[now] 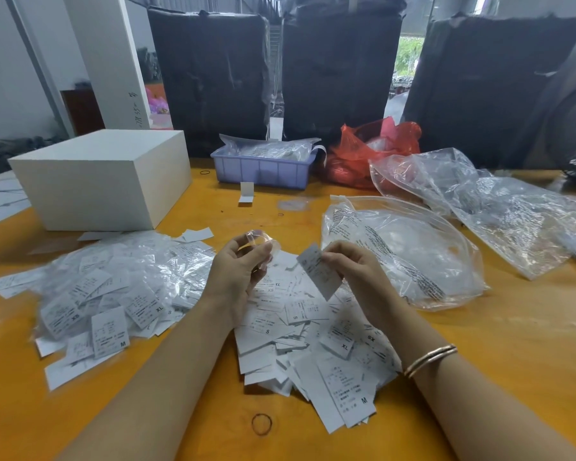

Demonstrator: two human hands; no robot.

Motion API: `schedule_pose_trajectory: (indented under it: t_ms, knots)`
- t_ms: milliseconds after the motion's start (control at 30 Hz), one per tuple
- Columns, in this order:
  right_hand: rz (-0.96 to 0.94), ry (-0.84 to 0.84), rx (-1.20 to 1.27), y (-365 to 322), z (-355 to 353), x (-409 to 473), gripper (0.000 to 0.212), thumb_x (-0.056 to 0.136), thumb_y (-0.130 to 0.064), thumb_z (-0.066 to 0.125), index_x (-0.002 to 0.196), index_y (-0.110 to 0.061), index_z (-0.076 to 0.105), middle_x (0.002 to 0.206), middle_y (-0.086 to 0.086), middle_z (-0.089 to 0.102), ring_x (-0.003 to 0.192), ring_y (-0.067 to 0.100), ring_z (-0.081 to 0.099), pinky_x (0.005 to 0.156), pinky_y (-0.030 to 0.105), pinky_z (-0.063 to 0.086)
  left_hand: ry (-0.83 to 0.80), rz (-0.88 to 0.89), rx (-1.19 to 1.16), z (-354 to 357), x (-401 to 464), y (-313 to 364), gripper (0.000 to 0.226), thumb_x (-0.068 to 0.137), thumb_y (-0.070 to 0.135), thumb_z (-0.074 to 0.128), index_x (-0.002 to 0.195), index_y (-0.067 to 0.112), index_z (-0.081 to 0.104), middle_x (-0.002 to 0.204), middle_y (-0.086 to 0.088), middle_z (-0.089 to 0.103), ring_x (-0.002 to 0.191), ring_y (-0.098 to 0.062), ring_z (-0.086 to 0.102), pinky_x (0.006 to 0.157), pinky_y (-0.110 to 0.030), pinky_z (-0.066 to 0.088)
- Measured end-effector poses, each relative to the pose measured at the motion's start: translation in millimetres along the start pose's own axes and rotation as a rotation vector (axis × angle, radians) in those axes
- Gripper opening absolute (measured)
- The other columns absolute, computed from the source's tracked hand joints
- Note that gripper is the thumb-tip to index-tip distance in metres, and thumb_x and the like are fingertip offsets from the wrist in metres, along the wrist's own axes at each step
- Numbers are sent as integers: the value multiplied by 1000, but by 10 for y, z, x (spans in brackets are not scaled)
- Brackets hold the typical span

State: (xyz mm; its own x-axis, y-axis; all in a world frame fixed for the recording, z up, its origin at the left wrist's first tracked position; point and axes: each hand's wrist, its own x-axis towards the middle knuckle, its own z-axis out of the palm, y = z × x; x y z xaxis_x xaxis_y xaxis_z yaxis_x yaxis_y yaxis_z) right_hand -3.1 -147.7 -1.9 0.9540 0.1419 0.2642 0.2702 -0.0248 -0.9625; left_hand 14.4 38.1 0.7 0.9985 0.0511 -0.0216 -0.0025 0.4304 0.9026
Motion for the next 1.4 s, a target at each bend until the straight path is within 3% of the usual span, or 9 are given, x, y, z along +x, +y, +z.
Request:
schedule_pose_trajectory:
  t_ms: [133, 233, 433, 667, 800, 933, 1033, 1200, 1400]
  knots:
    - [29, -96, -104, 1, 141, -43, 21, 88, -14, 61, 67, -17, 60, 60, -7, 56, 59, 13, 49, 55, 19, 38, 0, 23, 6, 5, 1, -20, 22, 81, 4, 67, 99, 15, 61, 80, -3, 63, 54, -3, 59, 53, -14, 49]
    - [35, -128, -132, -16, 230, -63, 21, 89, -14, 61, 68, -17, 61, 62, -7, 58, 57, 7, 51, 54, 15, 40, -4, 59, 74, 6, 0, -54, 23, 80, 6, 69, 99, 16, 60, 76, 0, 65, 56, -3, 61, 57, -17, 49]
    - [39, -106, -199, -66, 299, -62, 18, 88, -12, 62, 70, -13, 61, 69, 2, 59, 63, 11, 52, 60, 22, 40, -33, 107, 192, 16, -11, -95, 30, 79, 9, 72, 105, 16, 60, 79, 1, 68, 65, -6, 65, 64, -21, 48]
    - [50, -24, -181, -48, 259, -55, 19, 88, -12, 61, 69, -10, 60, 64, 3, 55, 60, 13, 48, 56, 22, 37, -97, 137, 264, 27, -24, -115, 37, 78, 10, 73, 112, 12, 57, 79, 2, 67, 70, -8, 66, 70, -25, 52]
    - [26, 99, -175, -16, 234, -25, 21, 88, -14, 61, 68, -11, 57, 63, 0, 54, 55, 7, 47, 52, 20, 37, -163, 105, 210, 37, -32, -120, 34, 79, 6, 71, 108, 18, 60, 92, -3, 67, 87, -16, 66, 72, -25, 53]
    - [-18, 193, -179, 15, 217, 4, 21, 88, -18, 62, 68, -12, 57, 64, 0, 53, 55, 7, 47, 49, 17, 37, -252, 67, 238, 48, -67, -124, 43, 77, 3, 73, 110, 24, 57, 97, -1, 66, 85, -14, 67, 67, -17, 51]
    - [-4, 181, -156, 20, 220, 9, 18, 89, -21, 61, 74, -12, 59, 67, 3, 55, 58, 13, 48, 50, 21, 37, -259, 88, 280, 66, -96, -132, 46, 77, 3, 73, 111, 27, 55, 103, -5, 64, 84, -10, 69, 69, -17, 52]
    - [58, 86, -34, -19, 125, -9, 13, 91, -9, 55, 78, -6, 58, 63, 4, 57, 47, 5, 48, 45, 12, 36, -150, 83, 141, 42, -59, -54, 52, 76, -1, 72, 114, 26, 51, 114, -15, 58, 106, -28, 62, 75, -22, 54]
    - [28, 96, -37, 6, 149, -8, 12, 86, -12, 65, 78, -3, 62, 60, 2, 57, 47, 7, 48, 47, 15, 39, -256, 54, 321, 74, -139, -114, 55, 75, 4, 75, 121, 26, 53, 101, -9, 66, 91, -18, 67, 70, -20, 53]
